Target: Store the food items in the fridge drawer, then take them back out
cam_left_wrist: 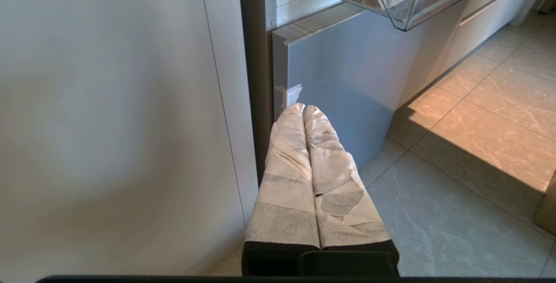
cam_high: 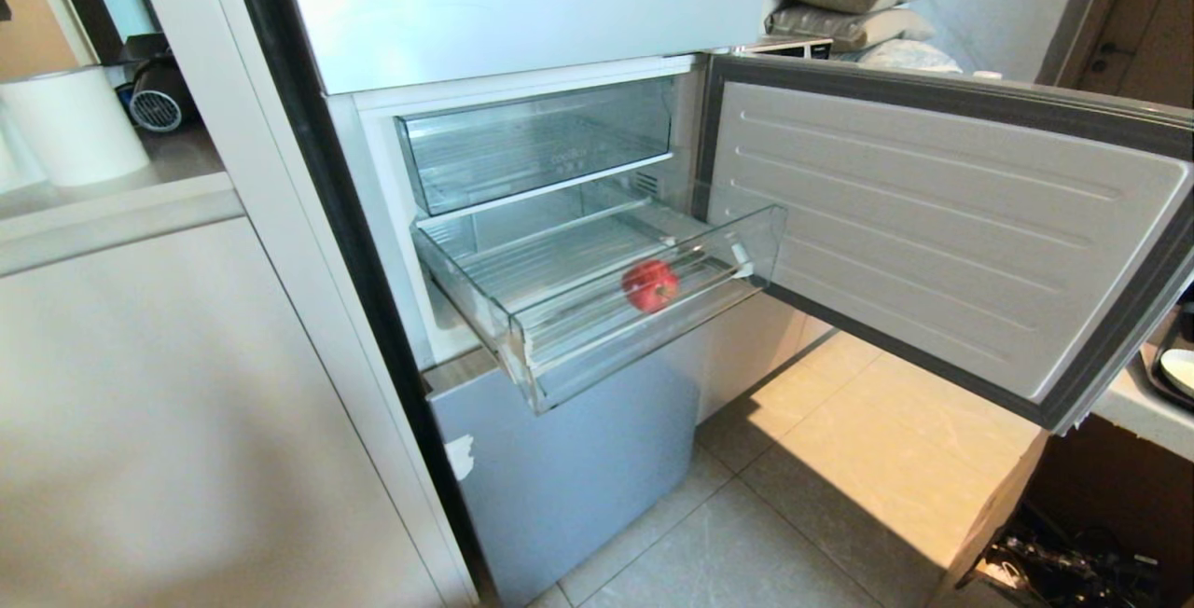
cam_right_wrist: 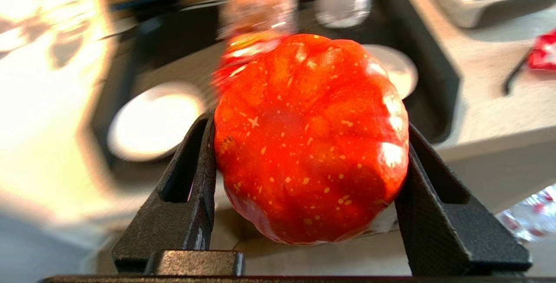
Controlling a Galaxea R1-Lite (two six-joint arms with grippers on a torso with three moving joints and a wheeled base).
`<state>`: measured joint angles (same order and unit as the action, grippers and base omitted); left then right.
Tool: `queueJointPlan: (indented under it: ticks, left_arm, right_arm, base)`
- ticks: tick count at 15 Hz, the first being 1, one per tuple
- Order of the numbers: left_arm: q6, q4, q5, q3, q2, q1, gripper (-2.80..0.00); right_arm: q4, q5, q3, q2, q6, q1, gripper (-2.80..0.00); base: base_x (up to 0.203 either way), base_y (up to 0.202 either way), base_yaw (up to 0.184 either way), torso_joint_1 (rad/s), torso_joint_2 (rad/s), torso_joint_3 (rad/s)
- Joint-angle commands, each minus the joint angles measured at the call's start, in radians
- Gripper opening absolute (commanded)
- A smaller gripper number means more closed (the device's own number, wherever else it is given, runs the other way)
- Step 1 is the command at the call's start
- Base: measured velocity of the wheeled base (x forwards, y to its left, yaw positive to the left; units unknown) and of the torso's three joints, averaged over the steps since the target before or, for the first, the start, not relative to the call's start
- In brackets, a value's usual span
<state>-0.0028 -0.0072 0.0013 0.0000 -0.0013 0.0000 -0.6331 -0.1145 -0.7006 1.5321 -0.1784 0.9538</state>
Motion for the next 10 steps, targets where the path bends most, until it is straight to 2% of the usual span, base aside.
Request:
queueJointPlan:
  ticks: [1, 5, 10]
  left_arm:
    - [0.000, 0.000, 0.000, 0.002, 0.001, 0.000, -2.80]
    - [0.000, 0.000, 0.000, 0.002, 0.001, 0.000, -2.80]
    - [0.000, 0.000, 0.000, 0.002, 0.001, 0.000, -2.80]
  right_arm:
    - [-0.031, 0.015, -0.045, 0.149, 0.000, 0.057, -2.80]
    - [-0.077, 0.045, -0.198, 0.386, -0.005, 0.136, -2.80]
    - [-0.096, 0.072, -0.372, 0.564, -0.051, 0.153, -2.80]
  base:
    - [0.000, 0.000, 0.000, 0.000, 0.00, 0.000]
    - [0.000, 0.000, 0.000, 0.000, 0.00, 0.000]
    - [0.000, 0.000, 0.000, 0.000, 0.00, 0.000]
